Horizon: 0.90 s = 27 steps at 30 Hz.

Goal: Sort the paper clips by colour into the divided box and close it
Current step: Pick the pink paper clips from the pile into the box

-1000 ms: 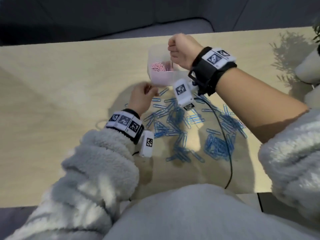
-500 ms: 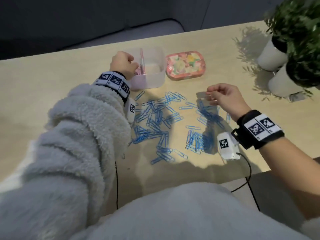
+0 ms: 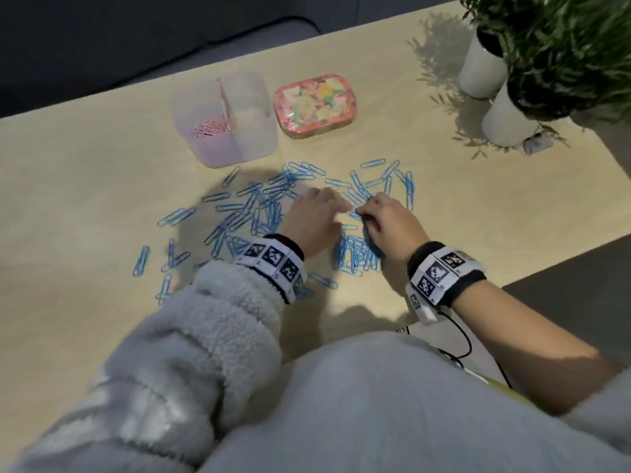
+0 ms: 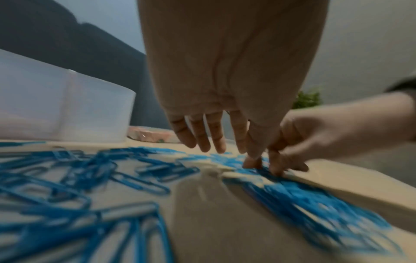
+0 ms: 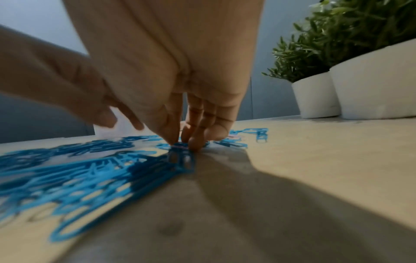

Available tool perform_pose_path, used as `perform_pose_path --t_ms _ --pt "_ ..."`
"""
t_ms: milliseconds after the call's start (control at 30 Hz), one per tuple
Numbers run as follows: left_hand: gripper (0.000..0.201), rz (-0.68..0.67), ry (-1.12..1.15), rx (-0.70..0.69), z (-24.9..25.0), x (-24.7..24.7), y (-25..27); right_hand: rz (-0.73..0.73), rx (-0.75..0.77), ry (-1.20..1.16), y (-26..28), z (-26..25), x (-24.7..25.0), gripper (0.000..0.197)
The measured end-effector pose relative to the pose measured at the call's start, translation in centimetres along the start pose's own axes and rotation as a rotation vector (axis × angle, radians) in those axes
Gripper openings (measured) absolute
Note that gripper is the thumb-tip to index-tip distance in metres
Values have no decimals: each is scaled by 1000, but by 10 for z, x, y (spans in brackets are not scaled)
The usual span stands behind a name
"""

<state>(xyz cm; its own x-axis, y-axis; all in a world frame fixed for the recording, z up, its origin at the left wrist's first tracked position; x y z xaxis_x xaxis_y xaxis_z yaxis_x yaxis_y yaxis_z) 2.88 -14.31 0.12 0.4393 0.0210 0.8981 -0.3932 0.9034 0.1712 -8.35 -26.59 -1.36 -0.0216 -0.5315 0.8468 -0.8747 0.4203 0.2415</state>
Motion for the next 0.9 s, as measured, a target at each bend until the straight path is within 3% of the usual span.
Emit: perform_pose_path --t_ms 67,233,367,567,767,900 --pt "45 -93 -132 0 11 -17 3 28 13 -85 3 4 0 31" --pt "41 -52 -252 54 11 -25 8 212 -224 -223 2 30 21 21" --pt "37 10 -278 128 5 -21 8 146 -221 -196 5 26 20 14" --pt "22 106 -90 205 5 -20 14 67 -122 -105 -12 7 4 9" --pt "32 73 -36 296 15 -32 25 18 -51 -78 -23 -10 -2 8" --pt "22 39 144 356 11 -33 25 -81 -81 -122 -27 -10 -3 3"
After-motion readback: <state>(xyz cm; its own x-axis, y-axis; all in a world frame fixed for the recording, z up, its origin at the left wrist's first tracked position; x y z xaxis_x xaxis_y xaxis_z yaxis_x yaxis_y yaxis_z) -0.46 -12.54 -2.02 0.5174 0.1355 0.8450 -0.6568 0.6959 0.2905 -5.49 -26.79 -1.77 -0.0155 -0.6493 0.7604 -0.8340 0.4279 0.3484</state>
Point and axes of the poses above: each hand's wrist, its own y-axis away from the middle knuckle, its own x-axis out of the back of the hand, z = x × y, the point moved 1 cm from there along -y, towards the middle knuckle, and after that the axes turned 1 degree about -y, right-handed, at the moved point
